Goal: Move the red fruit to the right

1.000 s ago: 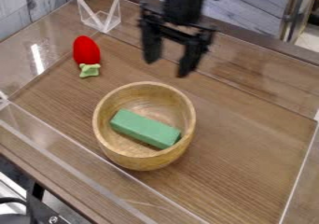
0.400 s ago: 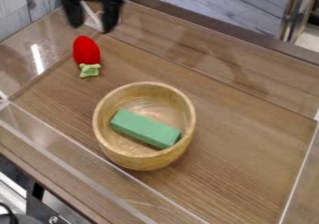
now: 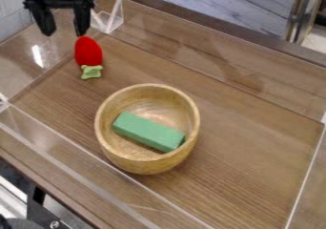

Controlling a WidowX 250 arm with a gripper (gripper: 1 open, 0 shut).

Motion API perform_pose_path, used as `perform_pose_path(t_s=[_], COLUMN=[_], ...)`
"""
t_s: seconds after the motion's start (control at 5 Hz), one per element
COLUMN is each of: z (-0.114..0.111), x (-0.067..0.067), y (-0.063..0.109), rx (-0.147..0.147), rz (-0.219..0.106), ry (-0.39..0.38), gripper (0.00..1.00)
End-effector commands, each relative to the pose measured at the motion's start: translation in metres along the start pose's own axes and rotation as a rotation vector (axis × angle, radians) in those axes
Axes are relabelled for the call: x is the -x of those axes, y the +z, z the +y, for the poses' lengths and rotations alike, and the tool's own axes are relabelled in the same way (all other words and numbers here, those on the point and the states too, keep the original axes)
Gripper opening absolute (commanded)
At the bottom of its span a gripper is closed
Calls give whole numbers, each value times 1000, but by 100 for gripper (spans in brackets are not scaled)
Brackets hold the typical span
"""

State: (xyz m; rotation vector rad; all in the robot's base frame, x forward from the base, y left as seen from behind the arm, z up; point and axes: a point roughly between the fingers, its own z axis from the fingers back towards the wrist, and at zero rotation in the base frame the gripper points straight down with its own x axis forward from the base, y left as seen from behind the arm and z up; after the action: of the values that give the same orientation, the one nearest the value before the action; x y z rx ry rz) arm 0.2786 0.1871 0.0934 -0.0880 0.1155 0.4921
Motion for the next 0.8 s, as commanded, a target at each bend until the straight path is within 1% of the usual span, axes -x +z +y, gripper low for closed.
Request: perform_pose_path(t_s=[0.0, 0.2, 0.4, 0.6], z=[-14, -21, -25, -21], x=[-19, -33, -44, -46], y=[14, 7, -1, -12], rx=[-7, -12, -20, -30], rz=[-69, -57, -46, -31], ry=[23, -20, -42, -78], gripper=[100, 100, 100, 100])
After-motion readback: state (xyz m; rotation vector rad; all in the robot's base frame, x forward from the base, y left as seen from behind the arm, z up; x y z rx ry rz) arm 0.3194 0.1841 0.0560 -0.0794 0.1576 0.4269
